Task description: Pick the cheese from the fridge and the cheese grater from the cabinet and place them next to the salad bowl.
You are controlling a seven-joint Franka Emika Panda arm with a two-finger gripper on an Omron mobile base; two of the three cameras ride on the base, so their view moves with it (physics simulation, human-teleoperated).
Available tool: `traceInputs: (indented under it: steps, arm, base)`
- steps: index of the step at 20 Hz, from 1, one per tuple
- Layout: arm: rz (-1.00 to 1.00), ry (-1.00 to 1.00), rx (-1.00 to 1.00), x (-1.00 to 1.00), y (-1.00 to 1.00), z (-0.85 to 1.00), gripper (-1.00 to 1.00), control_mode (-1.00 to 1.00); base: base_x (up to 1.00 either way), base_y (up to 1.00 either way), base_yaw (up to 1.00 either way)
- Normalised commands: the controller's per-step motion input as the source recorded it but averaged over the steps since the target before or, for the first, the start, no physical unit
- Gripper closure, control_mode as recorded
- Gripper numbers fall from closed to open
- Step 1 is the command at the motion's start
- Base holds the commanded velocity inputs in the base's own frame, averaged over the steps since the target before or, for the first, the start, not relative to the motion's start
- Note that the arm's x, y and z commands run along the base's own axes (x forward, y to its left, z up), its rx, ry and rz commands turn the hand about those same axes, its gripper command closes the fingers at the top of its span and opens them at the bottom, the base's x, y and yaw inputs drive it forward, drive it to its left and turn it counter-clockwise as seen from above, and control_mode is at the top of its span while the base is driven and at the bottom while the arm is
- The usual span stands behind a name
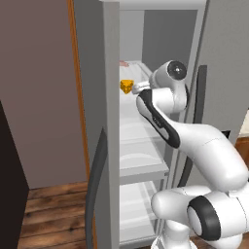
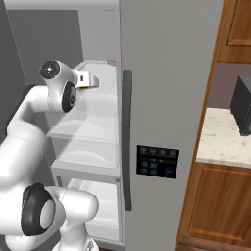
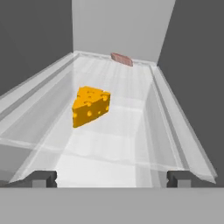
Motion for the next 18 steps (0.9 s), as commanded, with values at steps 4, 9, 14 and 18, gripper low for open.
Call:
traceInputs:
  steps: [4,9,14,18]
  arm:
    - [0.00,-0.12,0.00,0.10,0.04,0.00,-1.00,-1.00]
    - [0.00,-0.04,0.00,0.08,0.32,0.00,-1.00,-1.00]
    - [0.02,-0.01,0.02,0.11,0.16,0.00,-1.00,-1.00]
    - [0.08,0.00,0.07,0.00,0.00,0.00,-1.00,-1.00]
  base:
    - [0.00,0.00,0.00]
    - [0.00,0.00,0.00]
    - [0.00,0.00,0.00]
    - [0.00,0.00,0.00]
